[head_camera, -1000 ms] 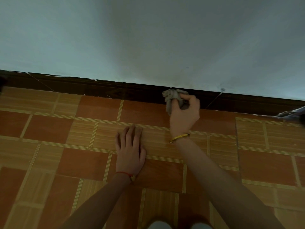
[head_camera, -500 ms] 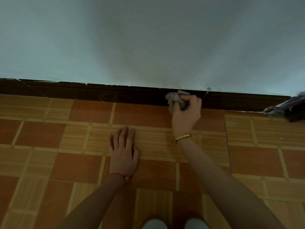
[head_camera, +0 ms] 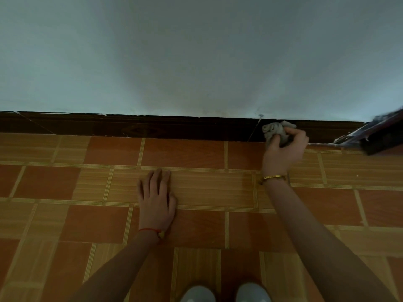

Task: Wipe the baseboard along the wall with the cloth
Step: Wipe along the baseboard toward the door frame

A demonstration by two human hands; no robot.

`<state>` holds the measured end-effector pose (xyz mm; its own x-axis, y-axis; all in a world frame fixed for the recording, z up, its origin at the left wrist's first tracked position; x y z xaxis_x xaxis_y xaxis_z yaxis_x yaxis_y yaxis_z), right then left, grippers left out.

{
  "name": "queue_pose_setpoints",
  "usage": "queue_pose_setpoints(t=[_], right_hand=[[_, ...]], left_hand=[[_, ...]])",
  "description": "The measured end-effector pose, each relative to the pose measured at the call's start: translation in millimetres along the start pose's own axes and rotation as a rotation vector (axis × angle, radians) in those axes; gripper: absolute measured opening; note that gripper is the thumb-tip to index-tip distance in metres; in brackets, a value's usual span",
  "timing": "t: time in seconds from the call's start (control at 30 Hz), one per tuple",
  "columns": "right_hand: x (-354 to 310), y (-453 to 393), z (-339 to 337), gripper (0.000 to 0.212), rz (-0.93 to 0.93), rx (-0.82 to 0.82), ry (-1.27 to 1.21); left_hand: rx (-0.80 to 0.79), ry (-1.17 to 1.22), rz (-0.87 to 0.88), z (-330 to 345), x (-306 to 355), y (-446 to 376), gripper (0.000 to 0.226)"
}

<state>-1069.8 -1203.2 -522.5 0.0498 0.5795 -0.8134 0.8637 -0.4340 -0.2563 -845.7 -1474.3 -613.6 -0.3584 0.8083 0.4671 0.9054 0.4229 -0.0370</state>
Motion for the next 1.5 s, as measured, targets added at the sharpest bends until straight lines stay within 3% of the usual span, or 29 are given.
queue_pose_setpoints(t=[0.2, 0.37, 0.6, 0.7, 0.83, 1.0, 1.23, 1.5], right_hand=[[-36.3, 38.6, 33.9, 0.020, -0.280, -0.222, 0.021], [-13.0, 23.2, 28.5, 0.021, -0.274, -0.241, 0.108], [57.7, -51.9, -29.4, 0.022, 0.000, -0.011, 0.266], [60.7, -50.1, -21.8, 0.024, -0.029, -0.107, 0.306], [47.6, -19.1, 11.2, 0.027, -0.209, -0.266, 0.298], [55.0, -24.5, 7.7, 0.027, -0.172, -0.232, 0.305], [102.1, -93.4, -50.4, 0.032, 0.088, 0.033, 0.324], [68.0, -69.3, -37.4, 0.023, -0.054, -0.028, 0.249]], left_hand=[[0.088, 0.101, -0.141, -2.1, 17.9, -12.2, 0.055], [0.028, 0.075, -0.050, 13.3, 51.7, -23.0, 0.055], [-0.047, 0.045, 0.079, 33.6, 76.2, -27.3, 0.053], [-0.052, 0.034, 0.101, 39.4, 81.3, -29.6, 0.053], [-0.034, 0.072, 0.068, 44.9, 88.6, -33.7, 0.051], [0.011, 0.086, 0.027, 46.5, 91.5, -34.9, 0.049], [0.012, 0.046, 0.055, 47.2, 90.1, -32.4, 0.051], [0.014, 0.048, 0.059, 44.7, 91.7, -32.0, 0.051]])
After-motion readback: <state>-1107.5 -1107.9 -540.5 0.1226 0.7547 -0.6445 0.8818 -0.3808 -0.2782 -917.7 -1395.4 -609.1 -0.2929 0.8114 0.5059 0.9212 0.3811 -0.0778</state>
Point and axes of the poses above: each hand's wrist, its own y-axis away from the middle knuckle, its own z-axis out of the palm, x = y × z, the point moved 7 cm from there along -y, towards the middle knuckle, and after that the axes turned 10 degrees about y, right-handed, at the moved point
